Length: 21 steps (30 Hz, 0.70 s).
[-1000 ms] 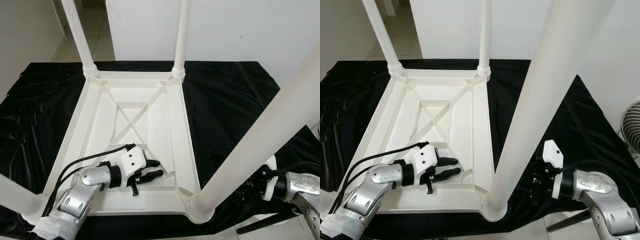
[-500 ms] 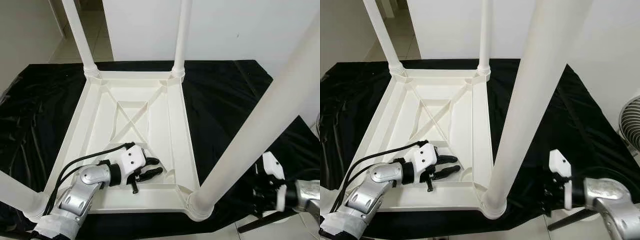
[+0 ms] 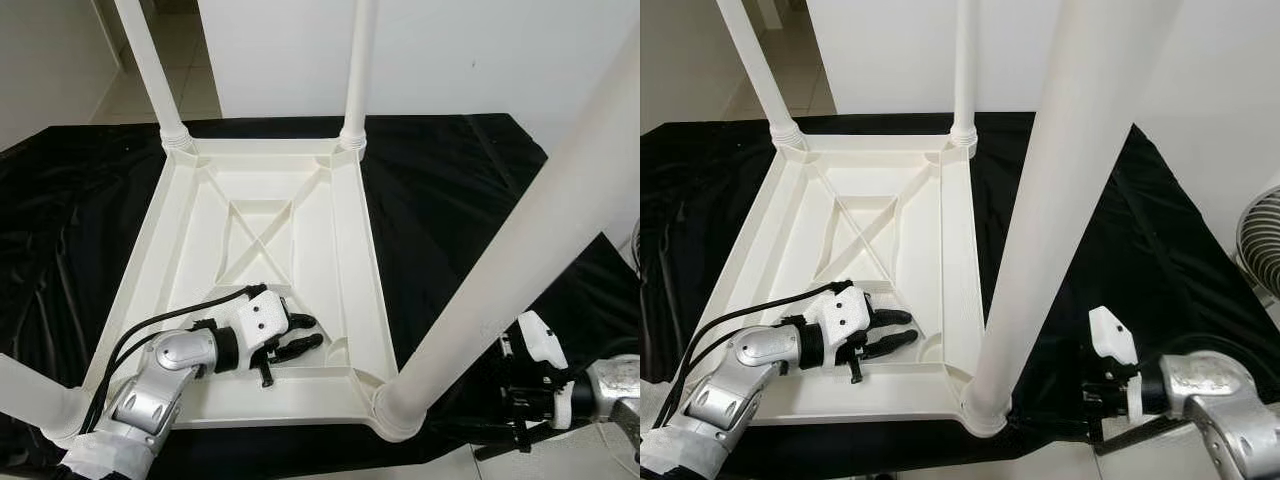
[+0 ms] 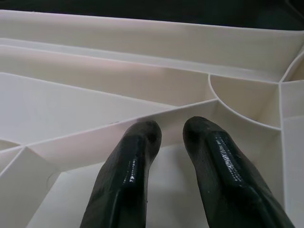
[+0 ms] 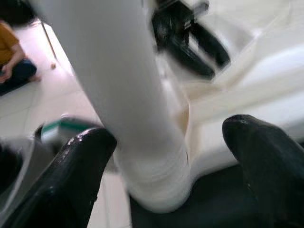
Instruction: Building children table
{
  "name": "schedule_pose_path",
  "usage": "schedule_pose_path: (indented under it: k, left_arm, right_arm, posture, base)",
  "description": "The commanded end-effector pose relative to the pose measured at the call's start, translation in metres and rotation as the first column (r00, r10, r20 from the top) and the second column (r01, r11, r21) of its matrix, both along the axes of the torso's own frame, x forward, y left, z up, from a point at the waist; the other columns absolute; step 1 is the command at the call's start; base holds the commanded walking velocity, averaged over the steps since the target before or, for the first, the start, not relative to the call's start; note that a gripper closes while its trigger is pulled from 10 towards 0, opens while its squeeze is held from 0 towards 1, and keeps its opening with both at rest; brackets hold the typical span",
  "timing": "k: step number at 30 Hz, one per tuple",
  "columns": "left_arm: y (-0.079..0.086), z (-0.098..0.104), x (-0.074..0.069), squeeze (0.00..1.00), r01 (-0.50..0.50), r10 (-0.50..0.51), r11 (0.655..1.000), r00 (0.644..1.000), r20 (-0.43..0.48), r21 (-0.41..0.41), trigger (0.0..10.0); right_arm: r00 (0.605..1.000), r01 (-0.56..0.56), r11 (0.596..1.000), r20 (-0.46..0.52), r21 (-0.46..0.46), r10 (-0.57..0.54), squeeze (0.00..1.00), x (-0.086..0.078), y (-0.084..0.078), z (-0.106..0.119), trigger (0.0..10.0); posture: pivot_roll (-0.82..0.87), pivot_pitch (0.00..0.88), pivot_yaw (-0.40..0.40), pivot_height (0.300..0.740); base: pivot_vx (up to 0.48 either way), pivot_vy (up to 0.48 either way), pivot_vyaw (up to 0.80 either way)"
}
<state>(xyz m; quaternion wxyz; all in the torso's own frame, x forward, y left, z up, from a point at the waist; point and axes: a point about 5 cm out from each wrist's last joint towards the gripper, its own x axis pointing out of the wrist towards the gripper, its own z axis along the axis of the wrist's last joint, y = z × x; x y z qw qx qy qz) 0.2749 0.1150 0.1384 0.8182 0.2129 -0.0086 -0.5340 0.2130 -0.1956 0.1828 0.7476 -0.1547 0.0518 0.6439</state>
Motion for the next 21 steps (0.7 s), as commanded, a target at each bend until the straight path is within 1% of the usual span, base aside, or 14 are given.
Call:
schedule_pose_path:
  k: [1, 2, 4, 7, 8, 9, 12, 13, 14, 15, 17, 18, 21]
  left_arm:
    - [0.008, -0.006, 0.002, 0.00, -0.088, 0.088, 0.996, 0.996, -0.012, 0.015, 10.0]
    - [0.008, -0.006, 0.002, 0.00, -0.088, 0.088, 0.996, 0.996, -0.012, 0.015, 10.0]
    - [0.010, -0.005, 0.001, 0.00, -0.096, 0.097, 0.995, 0.995, -0.008, 0.016, 10.0]
    - [0.010, -0.005, 0.001, 0.00, -0.096, 0.097, 0.995, 0.995, -0.008, 0.016, 10.0]
    - [0.011, -0.004, 0.001, 0.00, -0.098, 0.098, 0.995, 0.995, -0.007, 0.016, 10.0]
    - [0.011, -0.004, 0.000, 0.00, -0.097, 0.097, 0.995, 0.995, -0.009, 0.014, 10.0]
    - [0.011, -0.004, 0.000, 0.00, -0.097, 0.097, 0.995, 0.995, -0.009, 0.014, 10.0]
    - [0.011, -0.004, 0.000, 0.00, -0.096, 0.096, 0.995, 0.995, -0.010, 0.012, 10.0]
    - [0.011, -0.004, 0.000, 0.00, -0.096, 0.096, 0.995, 0.995, -0.010, 0.012, 10.0]
    - [0.009, -0.003, -0.001, 0.00, -0.092, 0.092, 0.996, 0.996, -0.012, 0.005, 10.0]
    - [0.009, -0.003, -0.001, 0.00, -0.092, 0.092, 0.996, 0.996, -0.012, 0.005, 10.0]
    - [0.008, -0.001, -0.001, 0.00, -0.089, 0.089, 0.996, 0.996, -0.010, -0.002, 10.0]
    - [0.006, 0.001, -0.002, 0.00, -0.087, 0.087, 0.996, 0.996, -0.014, -0.013, 10.0]
  right_arm:
    - [1.000, -0.005, 1.000, 0.031, 0.026, 0.004, 0.00, 0.002, 0.007, 0.001, 10.0]
    - [1.000, -0.005, 1.000, 0.031, 0.026, 0.004, 0.00, 0.002, 0.007, 0.001, 10.0]
    - [0.999, -0.042, 0.998, 0.021, 0.056, 0.041, 0.00, 0.001, 0.016, 0.000, 10.0]
    - [0.999, -0.042, 0.998, 0.021, 0.056, 0.041, 0.00, 0.001, 0.016, 0.000, 10.0]
    - [0.997, -0.074, 0.995, -0.001, 0.062, 0.074, 0.00, -0.002, 0.020, -0.002, 10.0]
    - [0.996, -0.093, 0.993, -0.003, 0.076, 0.093, 0.00, -0.003, 0.026, -0.004, 10.0]
    - [0.996, -0.093, 0.993, -0.003, 0.076, 0.093, 0.00, -0.003, 0.026, -0.004, 10.0]
    - [0.995, -0.102, 0.991, -0.001, 0.085, 0.102, 0.00, -0.003, 0.030, -0.005, 10.0]
    - [0.995, -0.102, 0.991, -0.001, 0.085, 0.102, 0.00, -0.003, 0.030, -0.005, 10.0]
    - [0.994, -0.110, 0.988, 0.010, 0.113, 0.110, 0.00, -0.003, 0.038, -0.005, 10.0]
    - [0.994, -0.110, 0.988, 0.010, 0.113, 0.110, 0.00, -0.003, 0.038, -0.005, 10.0]
    - [0.993, -0.116, 0.985, 0.022, 0.131, 0.114, 0.00, -0.004, 0.044, -0.005, 10.0]
    - [0.994, -0.111, 0.983, 0.034, 0.143, 0.107, 0.00, -0.003, 0.049, -0.006, 10.0]
  posture:
    - [0.00, 0.156, 0.028, 0.740]
    - [0.00, 0.156, 0.028, 0.740]
    - [0.00, 0.151, 0.024, 0.740]
    - [0.00, 0.151, 0.024, 0.740]
    - [0.00, 0.151, 0.024, 0.740]
    - [0.00, 0.147, 0.023, 0.740]
    - [0.00, 0.147, 0.023, 0.740]
    - [0.00, 0.147, 0.023, 0.740]
    - [0.00, 0.147, 0.023, 0.740]
    - [0.00, 0.142, 0.019, 0.740]
    - [0.00, 0.142, 0.019, 0.740]
    - [0.00, 0.142, 0.019, 0.740]
    - [0.00, 0.139, 0.018, 0.740]
  base:
    - [0.000, 0.000, 0.00]
    - [0.000, 0.000, 0.00]
    - [0.000, 0.000, 0.00]
    - [0.000, 0.000, 0.00]
    - [0.000, 0.000, 0.00]
    - [0.000, 0.000, 0.00]
    - [0.000, 0.000, 0.00]
    - [0.000, 0.000, 0.00]
    - [0.000, 0.000, 0.00]
    - [0.000, 0.000, 0.00]
    - [0.000, 0.000, 0.00]
    - [0.000, 0.000, 0.00]
    - [0.000, 0.000, 0.00]
